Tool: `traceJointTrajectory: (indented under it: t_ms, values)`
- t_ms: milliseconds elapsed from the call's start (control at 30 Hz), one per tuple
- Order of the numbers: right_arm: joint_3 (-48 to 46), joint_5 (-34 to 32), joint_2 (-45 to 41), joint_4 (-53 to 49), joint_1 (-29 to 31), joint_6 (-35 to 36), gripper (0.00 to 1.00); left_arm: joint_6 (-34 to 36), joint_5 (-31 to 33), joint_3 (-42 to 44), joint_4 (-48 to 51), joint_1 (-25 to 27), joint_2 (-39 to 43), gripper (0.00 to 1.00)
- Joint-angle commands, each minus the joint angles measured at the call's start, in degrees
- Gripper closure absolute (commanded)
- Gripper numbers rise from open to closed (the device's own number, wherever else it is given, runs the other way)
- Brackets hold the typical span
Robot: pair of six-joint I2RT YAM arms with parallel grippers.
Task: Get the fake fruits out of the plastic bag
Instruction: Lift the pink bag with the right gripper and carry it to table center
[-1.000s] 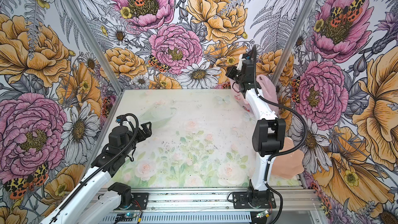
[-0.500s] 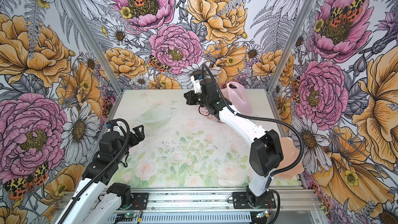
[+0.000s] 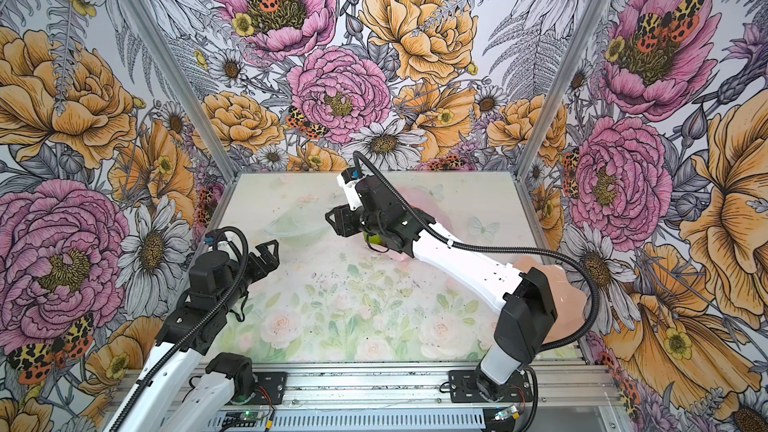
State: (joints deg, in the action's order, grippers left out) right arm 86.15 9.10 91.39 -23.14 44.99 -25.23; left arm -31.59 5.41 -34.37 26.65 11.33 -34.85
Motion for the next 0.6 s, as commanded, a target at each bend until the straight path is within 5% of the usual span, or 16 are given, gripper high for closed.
traceJointTrajectory:
  t_ms: [0, 167, 567]
  values:
    - [-0.80, -7.02, -5.80, -4.89, 0.10, 2.65, 0.33, 0.08, -2.43, -3.21, 1.43, 0.12, -1.82, 0.03]
    - [-2.41, -11.50, -10.48, -10.25, 0.10, 4.80, 0.22, 1.41, -0.71, -8.45, 1.90, 5.25, -6.63, 0.04]
    - [-9.53, -22.52, -25.09, -16.23, 0.14, 7.17, 0.19, 9.74, 7.51, -32.23, 2.29, 31.25, -28.80, 0.02]
